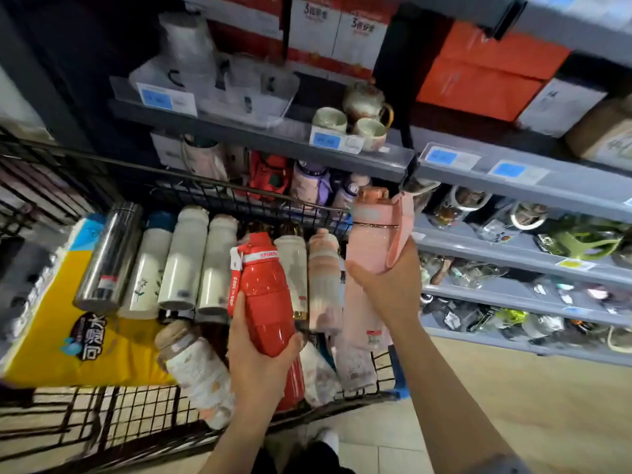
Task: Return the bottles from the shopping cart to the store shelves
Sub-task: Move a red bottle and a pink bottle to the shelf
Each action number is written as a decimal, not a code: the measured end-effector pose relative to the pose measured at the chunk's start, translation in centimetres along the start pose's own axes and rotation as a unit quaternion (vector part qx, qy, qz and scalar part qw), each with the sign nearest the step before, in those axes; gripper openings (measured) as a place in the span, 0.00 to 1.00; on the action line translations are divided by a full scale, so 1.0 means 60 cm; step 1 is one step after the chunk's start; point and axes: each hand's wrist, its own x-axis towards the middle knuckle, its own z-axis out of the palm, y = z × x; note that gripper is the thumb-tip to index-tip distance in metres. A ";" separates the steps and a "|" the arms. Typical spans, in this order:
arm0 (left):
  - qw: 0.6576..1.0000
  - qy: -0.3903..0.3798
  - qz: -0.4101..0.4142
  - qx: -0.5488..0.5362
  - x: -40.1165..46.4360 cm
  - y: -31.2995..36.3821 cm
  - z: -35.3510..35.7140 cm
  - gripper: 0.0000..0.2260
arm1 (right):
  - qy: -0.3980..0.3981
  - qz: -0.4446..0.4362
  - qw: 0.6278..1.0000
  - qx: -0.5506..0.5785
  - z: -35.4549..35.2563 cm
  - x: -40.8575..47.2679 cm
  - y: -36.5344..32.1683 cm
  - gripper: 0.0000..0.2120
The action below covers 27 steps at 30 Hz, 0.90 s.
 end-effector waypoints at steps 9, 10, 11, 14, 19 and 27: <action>0.990 -0.001 0.137 -0.027 0.016 0.140 0.085 0.48 | 0.032 -0.011 0.995 0.092 -0.142 0.022 -0.003 0.34; 0.988 0.001 0.151 -0.027 0.010 0.153 0.101 0.48 | 0.034 -0.010 0.994 0.103 -0.161 0.026 0.005 0.35; 0.985 0.002 0.168 -0.027 0.001 0.166 0.120 0.48 | 0.035 -0.012 0.993 0.111 -0.183 0.031 0.014 0.35; 0.982 0.012 0.182 -0.048 -0.033 0.201 0.203 0.47 | 0.031 -0.030 0.991 0.129 -0.266 0.053 0.061 0.31; 0.976 -0.012 0.192 -0.099 -0.099 0.268 0.385 0.48 | 0.039 -0.055 0.989 0.132 -0.456 0.116 0.139 0.28; 0.950 -0.070 0.279 -0.118 -0.148 0.386 0.565 0.45 | 0.079 -0.095 0.970 0.211 -0.667 0.192 0.169 0.27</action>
